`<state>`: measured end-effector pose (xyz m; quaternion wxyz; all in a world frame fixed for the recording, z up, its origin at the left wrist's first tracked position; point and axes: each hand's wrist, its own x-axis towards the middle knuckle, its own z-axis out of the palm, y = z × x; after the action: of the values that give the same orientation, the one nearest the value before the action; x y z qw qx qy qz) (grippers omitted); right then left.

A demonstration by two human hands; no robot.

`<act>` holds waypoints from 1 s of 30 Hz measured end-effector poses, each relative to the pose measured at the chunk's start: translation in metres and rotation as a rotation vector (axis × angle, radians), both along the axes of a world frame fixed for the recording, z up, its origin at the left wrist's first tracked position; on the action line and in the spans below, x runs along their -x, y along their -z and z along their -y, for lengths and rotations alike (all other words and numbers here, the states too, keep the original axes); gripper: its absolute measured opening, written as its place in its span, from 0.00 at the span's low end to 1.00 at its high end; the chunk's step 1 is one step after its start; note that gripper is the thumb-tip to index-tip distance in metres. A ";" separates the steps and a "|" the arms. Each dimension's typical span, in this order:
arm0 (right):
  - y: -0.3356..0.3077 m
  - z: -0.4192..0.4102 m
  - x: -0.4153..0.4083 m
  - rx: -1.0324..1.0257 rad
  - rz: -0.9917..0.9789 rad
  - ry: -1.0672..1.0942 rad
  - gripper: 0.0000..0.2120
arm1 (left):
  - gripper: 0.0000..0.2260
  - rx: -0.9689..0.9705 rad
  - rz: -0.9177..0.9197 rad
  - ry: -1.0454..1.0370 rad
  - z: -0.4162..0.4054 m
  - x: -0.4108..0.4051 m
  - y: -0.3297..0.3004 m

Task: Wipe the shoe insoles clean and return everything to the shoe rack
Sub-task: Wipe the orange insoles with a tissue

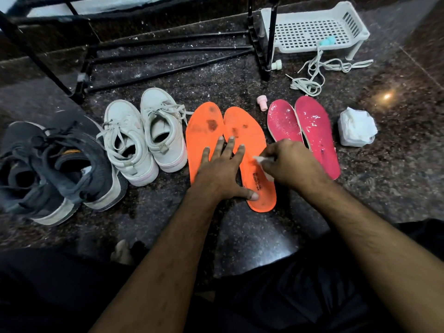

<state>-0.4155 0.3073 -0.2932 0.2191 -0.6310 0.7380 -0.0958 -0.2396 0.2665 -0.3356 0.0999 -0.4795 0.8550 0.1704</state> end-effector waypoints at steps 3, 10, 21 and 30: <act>0.003 0.009 0.000 -0.074 -0.051 -0.108 0.08 | 0.59 0.007 0.004 0.009 0.000 0.001 -0.002; -0.004 0.001 0.001 -0.100 -0.030 -0.142 0.08 | 0.57 -0.005 -0.016 0.003 0.000 0.003 -0.003; -0.008 0.004 0.009 -0.175 -0.018 -0.169 0.10 | 0.58 -0.040 -0.015 -0.025 0.000 0.004 -0.008; 0.000 0.016 0.000 -0.267 -0.059 -0.267 0.06 | 0.58 -0.058 -0.017 -0.031 0.000 0.000 -0.010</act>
<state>-0.4151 0.2910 -0.2931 0.2900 -0.6912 0.6600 0.0514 -0.2398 0.2663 -0.3261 0.1039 -0.4883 0.8429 0.2005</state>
